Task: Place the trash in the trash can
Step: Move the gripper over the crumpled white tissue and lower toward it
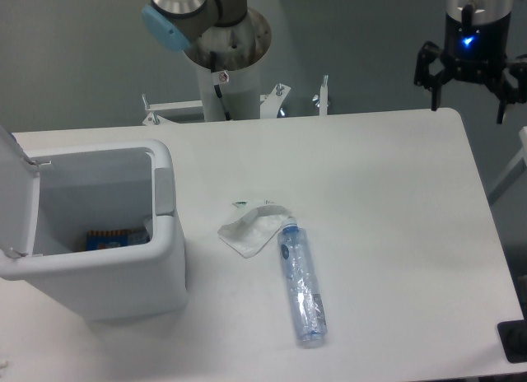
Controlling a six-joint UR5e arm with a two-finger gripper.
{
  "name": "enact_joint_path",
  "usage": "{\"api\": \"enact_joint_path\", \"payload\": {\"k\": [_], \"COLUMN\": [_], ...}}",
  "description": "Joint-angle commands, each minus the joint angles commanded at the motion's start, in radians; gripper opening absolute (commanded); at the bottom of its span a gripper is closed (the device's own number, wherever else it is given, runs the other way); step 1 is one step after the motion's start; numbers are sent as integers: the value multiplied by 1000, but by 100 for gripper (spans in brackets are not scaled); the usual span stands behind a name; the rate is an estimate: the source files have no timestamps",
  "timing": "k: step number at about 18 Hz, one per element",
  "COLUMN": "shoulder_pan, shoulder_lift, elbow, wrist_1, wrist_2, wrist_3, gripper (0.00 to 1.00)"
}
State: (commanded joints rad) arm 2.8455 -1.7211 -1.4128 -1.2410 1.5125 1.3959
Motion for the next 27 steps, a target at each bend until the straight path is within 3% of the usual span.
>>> {"api": "enact_joint_path", "payload": {"k": [10,14,17,20,23,27], "shoulder_pan": [-11,-20,-38,-72,-118,-208], "shoulder_lift": [15,35,89,113,112,83], "elbow": [-51,-112,-230,-307,-340,-360], "wrist_1": [24,57,102,143,147,156], "wrist_2": [9,6,2,-2,-2,-2], "wrist_3": [-106,-231,-276,-356,-493,-529], "gripper": [100,100,100,100,100,100]}}
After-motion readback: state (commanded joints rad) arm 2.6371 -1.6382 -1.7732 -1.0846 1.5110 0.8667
